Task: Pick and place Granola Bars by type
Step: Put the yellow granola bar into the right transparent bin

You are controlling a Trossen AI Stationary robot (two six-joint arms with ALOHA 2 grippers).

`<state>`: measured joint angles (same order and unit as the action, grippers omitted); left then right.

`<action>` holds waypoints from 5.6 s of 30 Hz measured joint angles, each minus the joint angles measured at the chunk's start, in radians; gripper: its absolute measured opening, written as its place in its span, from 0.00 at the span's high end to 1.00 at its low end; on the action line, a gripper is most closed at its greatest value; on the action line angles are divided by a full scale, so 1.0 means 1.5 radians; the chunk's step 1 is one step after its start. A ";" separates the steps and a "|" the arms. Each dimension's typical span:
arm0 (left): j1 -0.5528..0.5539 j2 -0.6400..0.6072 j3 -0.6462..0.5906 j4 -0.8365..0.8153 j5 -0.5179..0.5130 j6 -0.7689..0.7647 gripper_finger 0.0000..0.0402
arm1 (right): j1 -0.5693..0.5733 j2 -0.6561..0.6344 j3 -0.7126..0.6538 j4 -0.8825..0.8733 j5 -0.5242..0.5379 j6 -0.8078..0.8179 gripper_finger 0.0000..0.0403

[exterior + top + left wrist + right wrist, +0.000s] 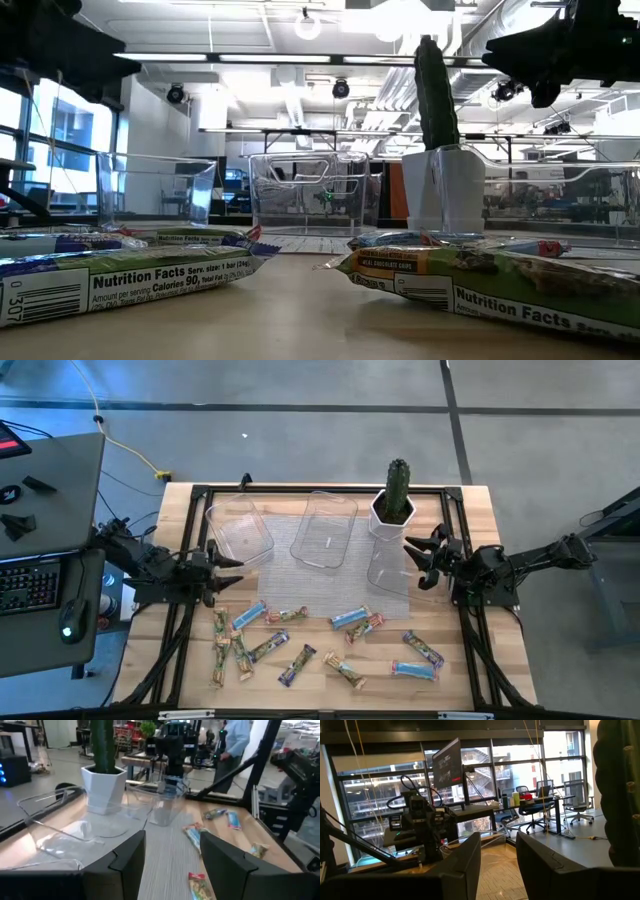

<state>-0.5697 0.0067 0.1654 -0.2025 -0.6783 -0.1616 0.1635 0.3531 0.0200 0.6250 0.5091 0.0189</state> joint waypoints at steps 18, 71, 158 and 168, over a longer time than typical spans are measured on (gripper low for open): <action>0.000 0.007 0.000 0.066 -0.026 -0.128 0.55 | -0.001 0.000 -0.001 0.026 0.029 -0.074 0.73; 0.000 0.644 0.554 0.148 -0.125 0.084 0.55 | 0.141 0.772 0.487 -0.446 -0.205 0.016 0.59; 0.000 0.643 0.554 0.047 -0.079 -0.036 0.55 | -0.037 0.482 0.429 -0.604 -0.270 0.271 0.67; 0.000 0.643 0.554 0.047 -0.079 -0.036 0.55 | 0.183 0.621 0.479 -0.405 -0.156 0.224 0.67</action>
<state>-0.5697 0.9718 0.9966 -0.1314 -0.7975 -0.2150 0.4374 1.2846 0.7391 0.0171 0.2745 0.3553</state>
